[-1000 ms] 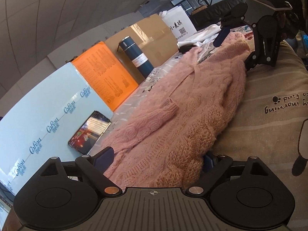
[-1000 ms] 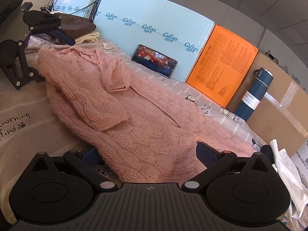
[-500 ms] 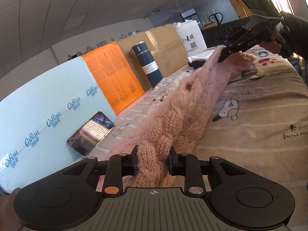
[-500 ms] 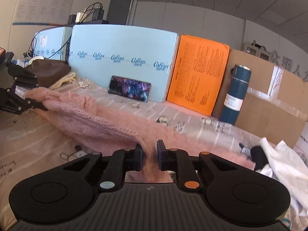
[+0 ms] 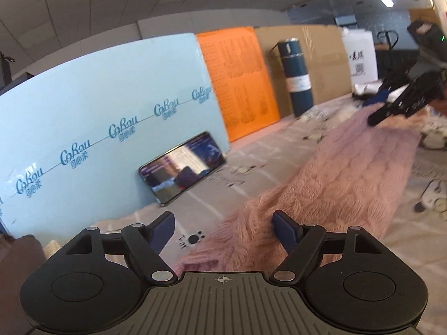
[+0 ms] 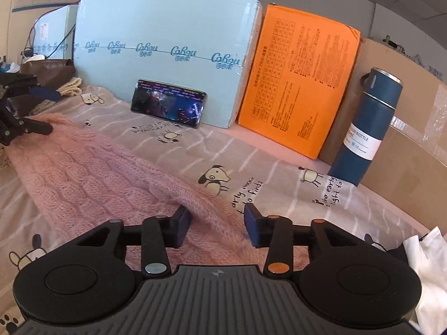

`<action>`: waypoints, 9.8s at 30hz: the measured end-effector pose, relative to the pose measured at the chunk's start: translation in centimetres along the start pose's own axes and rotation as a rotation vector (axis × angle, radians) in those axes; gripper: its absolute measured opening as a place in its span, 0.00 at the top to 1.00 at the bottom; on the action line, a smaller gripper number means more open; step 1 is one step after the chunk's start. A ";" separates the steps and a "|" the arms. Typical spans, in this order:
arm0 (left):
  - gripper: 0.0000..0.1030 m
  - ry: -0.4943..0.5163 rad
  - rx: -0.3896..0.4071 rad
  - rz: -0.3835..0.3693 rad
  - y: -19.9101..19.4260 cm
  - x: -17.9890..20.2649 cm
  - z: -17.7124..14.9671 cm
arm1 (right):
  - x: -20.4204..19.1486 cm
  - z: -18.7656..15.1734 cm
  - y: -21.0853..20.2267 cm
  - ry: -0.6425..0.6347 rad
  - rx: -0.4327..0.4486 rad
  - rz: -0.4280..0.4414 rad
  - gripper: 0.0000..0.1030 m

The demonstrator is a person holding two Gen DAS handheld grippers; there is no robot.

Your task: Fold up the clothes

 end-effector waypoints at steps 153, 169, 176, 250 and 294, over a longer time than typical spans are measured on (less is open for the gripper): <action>0.09 -0.674 0.033 -0.176 -3.0 -4.1 -4.1 | -1.2 -5.6 0.2 1.058 0.196 0.069 0.15; 0.09 -0.670 0.048 -0.184 -3.2 -4.0 -4.1 | -4.8 -3.3 -5.2 0.762 0.446 0.002 0.79; 0.04 -0.548 0.048 -0.196 -3.6 -2.3 -3.2 | -1.4 -4.4 -6.1 0.807 0.351 -0.215 0.79; 0.35 -0.616 -0.045 -0.148 -3.5 -0.6 -2.0 | -7.3 0.1 -1.8 0.654 0.332 0.788 0.00; 0.21 -0.938 -0.058 -0.361 -1.9 1.5 -2.6 | -7.4 -0.4 2.7 0.776 0.035 0.595 0.23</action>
Point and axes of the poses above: each gripper's, at about its wrist camera, not at the fingertips, and y roughly the way its jaws point, x to its right, z to its top, the point moved 1 cm from there along y, roughly the way its jaws point, and after that the axes turned 12 degrees about -x, right-handed, at the moved point
